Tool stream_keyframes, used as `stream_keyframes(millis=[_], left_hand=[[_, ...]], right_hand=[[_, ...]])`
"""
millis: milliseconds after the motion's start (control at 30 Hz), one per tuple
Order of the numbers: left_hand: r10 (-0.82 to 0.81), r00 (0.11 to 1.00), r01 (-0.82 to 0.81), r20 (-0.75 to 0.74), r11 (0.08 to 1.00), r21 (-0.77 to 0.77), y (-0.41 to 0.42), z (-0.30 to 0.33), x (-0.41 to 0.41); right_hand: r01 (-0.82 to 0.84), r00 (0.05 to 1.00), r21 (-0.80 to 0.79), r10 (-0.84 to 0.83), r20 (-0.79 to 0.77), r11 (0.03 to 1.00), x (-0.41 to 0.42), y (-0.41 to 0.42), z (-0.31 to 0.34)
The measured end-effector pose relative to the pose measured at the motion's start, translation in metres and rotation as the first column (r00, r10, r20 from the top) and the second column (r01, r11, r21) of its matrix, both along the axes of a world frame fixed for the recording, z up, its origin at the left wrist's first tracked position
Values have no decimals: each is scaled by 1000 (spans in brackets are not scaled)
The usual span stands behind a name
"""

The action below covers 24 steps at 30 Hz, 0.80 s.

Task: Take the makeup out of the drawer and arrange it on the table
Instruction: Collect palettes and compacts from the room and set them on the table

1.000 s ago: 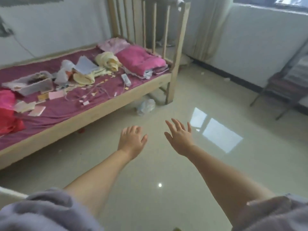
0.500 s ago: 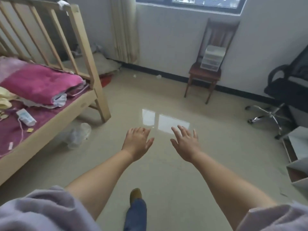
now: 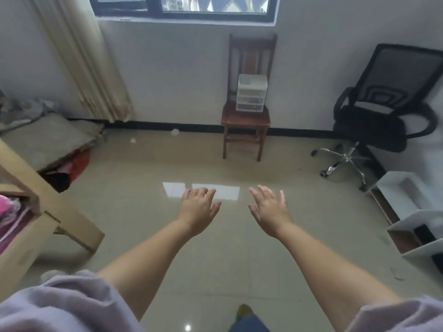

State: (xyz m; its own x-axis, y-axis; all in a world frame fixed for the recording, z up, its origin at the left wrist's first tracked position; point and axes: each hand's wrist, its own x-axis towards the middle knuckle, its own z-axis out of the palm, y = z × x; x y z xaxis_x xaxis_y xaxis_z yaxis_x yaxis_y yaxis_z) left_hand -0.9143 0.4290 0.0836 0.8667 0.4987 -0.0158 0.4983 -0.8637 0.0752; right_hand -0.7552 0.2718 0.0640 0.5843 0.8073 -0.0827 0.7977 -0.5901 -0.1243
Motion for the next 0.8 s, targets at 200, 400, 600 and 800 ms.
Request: stream_keyframes(millis=[200,400,600,800], left_hand=[[-2,999,3,42,1000,-22,85,-11,142],[59,998,-56,30,996,-65,153,-12,272],[68,997,-65,33,994,-91,231,-23,373],[8,999,-6,33,998,-58,343,-37,490]], right_hand=[[35,999,-11,-35,4,999,143,74,-13],[-14,1000,-65,13,-16,998,273,142,-12],[-34,999,-86,31,-35,996,377,221,-22],[22,1000,-71,-23,-15,997,488,330,-30]])
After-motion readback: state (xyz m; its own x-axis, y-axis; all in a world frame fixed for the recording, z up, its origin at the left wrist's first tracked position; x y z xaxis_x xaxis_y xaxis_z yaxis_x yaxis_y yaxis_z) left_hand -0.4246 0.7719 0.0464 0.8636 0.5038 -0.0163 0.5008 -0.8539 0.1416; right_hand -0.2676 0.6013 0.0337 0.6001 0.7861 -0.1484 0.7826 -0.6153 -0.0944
